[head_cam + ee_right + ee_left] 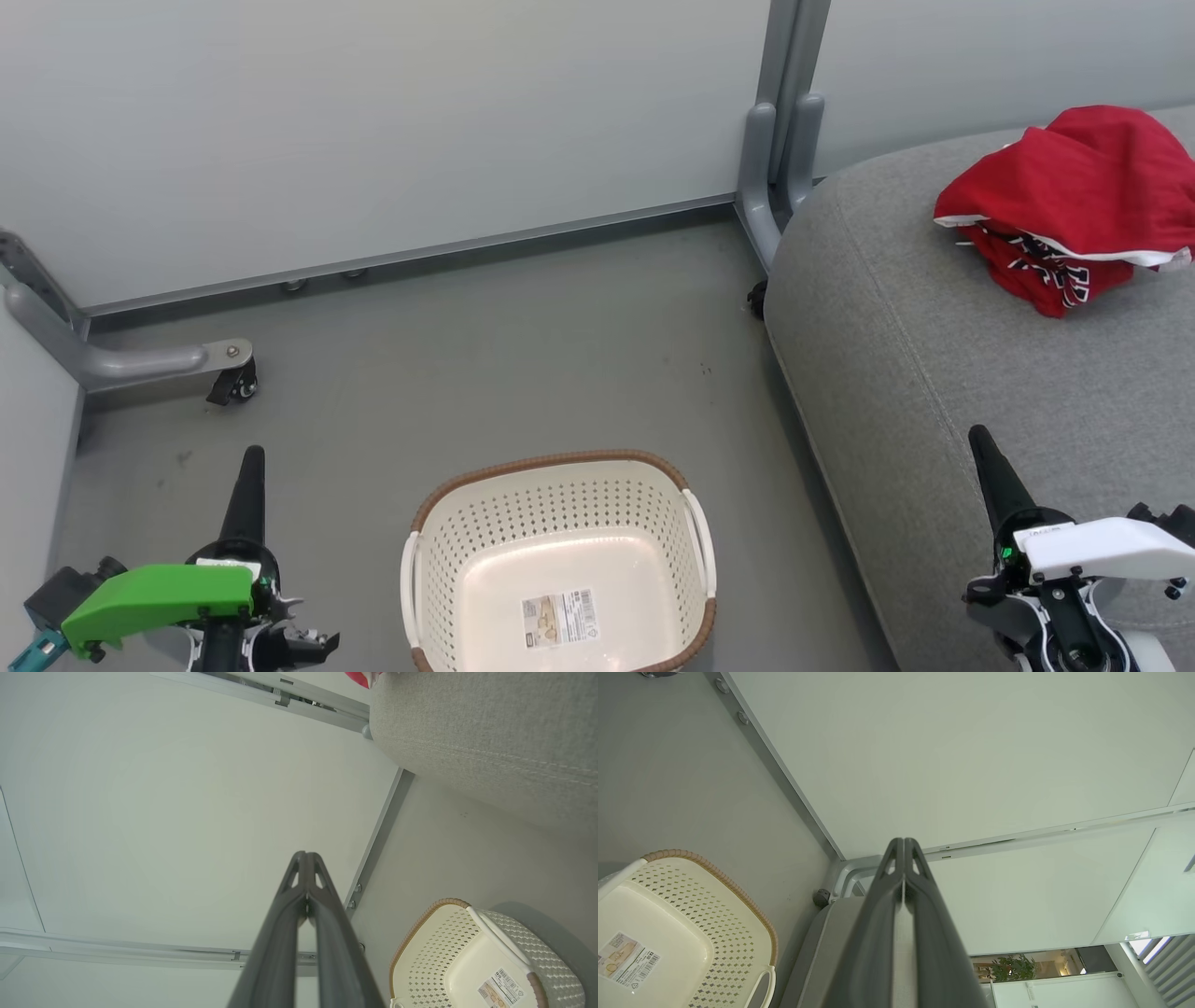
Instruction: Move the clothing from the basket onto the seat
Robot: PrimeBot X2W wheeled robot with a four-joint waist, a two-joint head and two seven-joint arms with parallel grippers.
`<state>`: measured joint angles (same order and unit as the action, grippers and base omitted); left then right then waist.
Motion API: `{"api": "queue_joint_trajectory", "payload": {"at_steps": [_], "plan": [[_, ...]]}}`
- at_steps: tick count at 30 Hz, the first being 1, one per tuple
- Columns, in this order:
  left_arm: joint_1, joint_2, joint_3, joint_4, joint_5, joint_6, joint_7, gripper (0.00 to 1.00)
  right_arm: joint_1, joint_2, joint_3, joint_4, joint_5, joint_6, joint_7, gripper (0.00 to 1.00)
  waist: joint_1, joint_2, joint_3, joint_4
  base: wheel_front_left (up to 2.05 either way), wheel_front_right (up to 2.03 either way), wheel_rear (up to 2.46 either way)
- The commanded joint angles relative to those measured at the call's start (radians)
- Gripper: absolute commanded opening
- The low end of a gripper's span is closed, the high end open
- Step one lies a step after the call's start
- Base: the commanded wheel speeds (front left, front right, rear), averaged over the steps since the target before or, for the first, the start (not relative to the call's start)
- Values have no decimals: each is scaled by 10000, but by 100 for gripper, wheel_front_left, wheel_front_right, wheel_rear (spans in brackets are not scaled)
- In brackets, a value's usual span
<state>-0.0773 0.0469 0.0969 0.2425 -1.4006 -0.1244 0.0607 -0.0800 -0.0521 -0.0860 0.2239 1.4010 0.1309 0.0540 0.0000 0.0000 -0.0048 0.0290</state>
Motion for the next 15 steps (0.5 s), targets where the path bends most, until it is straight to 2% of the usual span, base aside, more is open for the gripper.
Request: {"api": "queue_joint_trajectory", "payload": {"at_steps": [1,15], "plan": [[-235,54,56,-21,-247,-71,68,0,-182,-57,-51,5,224,0,69,0,0,0,5,-15,0,0,0],[-312,56,135,11,-1276,-86,344,0,-257,-55,-154,126,1291,-1,340,0,0,0,42,-154,0,0,0]]}}
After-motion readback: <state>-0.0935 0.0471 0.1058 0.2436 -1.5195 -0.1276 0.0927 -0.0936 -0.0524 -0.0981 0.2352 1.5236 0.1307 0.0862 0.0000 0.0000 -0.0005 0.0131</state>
